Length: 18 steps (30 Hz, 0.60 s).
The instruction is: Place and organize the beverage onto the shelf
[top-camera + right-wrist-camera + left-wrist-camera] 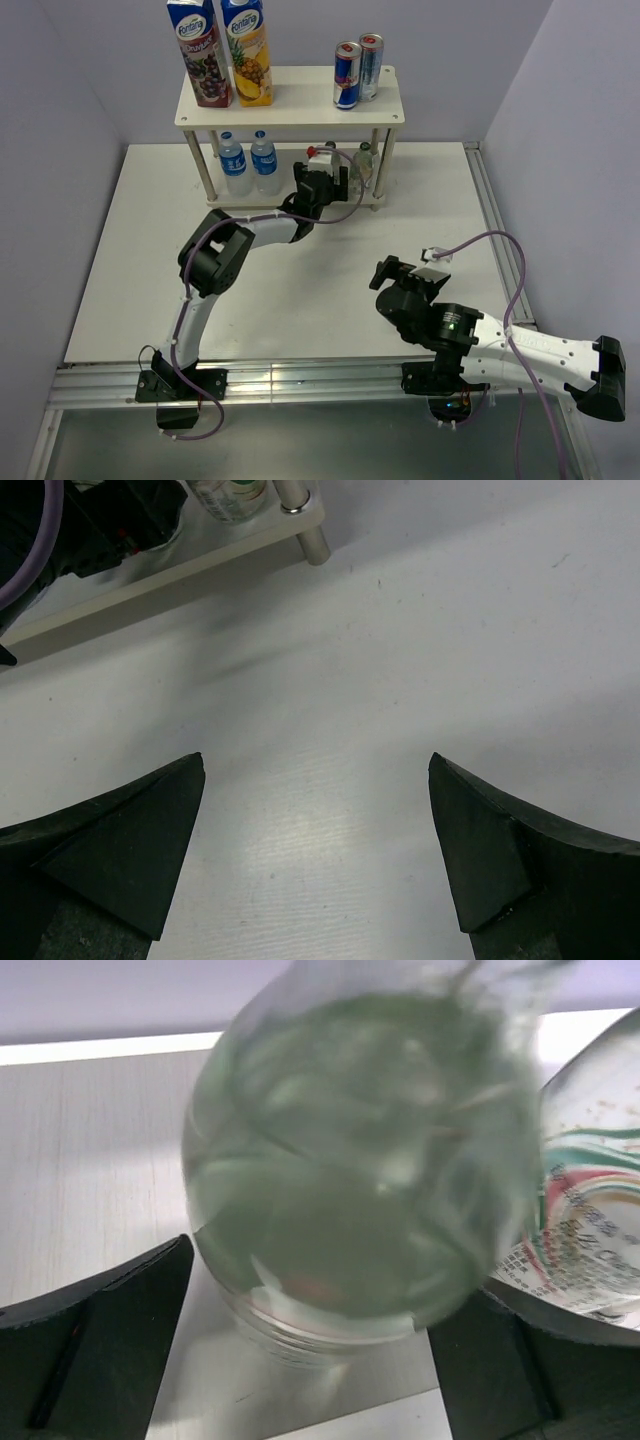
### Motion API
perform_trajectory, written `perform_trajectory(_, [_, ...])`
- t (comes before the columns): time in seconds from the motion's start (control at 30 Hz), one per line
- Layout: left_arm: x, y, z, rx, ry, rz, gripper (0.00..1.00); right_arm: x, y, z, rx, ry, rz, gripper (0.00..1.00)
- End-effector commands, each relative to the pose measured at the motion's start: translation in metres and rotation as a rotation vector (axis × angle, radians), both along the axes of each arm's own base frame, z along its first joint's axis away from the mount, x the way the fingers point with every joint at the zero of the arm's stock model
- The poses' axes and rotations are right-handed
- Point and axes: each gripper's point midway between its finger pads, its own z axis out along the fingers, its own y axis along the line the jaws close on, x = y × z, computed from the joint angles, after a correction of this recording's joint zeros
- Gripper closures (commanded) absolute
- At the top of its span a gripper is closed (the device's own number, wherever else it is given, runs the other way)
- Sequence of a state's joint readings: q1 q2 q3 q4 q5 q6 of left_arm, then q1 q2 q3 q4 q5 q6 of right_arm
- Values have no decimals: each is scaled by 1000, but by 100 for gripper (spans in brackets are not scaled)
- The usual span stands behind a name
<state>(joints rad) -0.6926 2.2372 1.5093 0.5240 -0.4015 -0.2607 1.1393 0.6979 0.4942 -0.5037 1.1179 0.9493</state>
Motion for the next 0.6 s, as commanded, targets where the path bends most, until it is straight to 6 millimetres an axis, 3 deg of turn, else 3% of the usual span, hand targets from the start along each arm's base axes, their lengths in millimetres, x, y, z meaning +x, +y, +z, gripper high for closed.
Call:
perform_trajectory(0.0, [-6, -15, 46, -64, -101, -9, 1, 3, -1, 3, 8, -33, -29, 0])
perform_trajectory(0.2, [-29, -16, 56, -24, -122, -4, 1, 3, -2, 3, 9, -34, -33, 0])
perform_trajectory(0.37, [-46, -3, 70, -18, -129, 34, 1, 3, -1, 2, 10, -33, -30, 0])
perform_trajectory(0.4, [-53, 1, 62, -4, -112, 39, 1, 3, -1, 1, 7, -32, -32, 0])
perform_trajectory(0.47, [-63, 9, 75, -11, -124, 61, 1, 3, 0, 2, 5, -32, -31, 0])
perform_trajectory(0.5, [-73, 11, 66, 7, -108, 57, 1, 4, 0, 2, 4, -32, -31, 0])
perform_trajectory(0.57, [-91, 22, 70, 19, -101, 78, 1, 4, 0, 1, -5, -29, -30, 0])
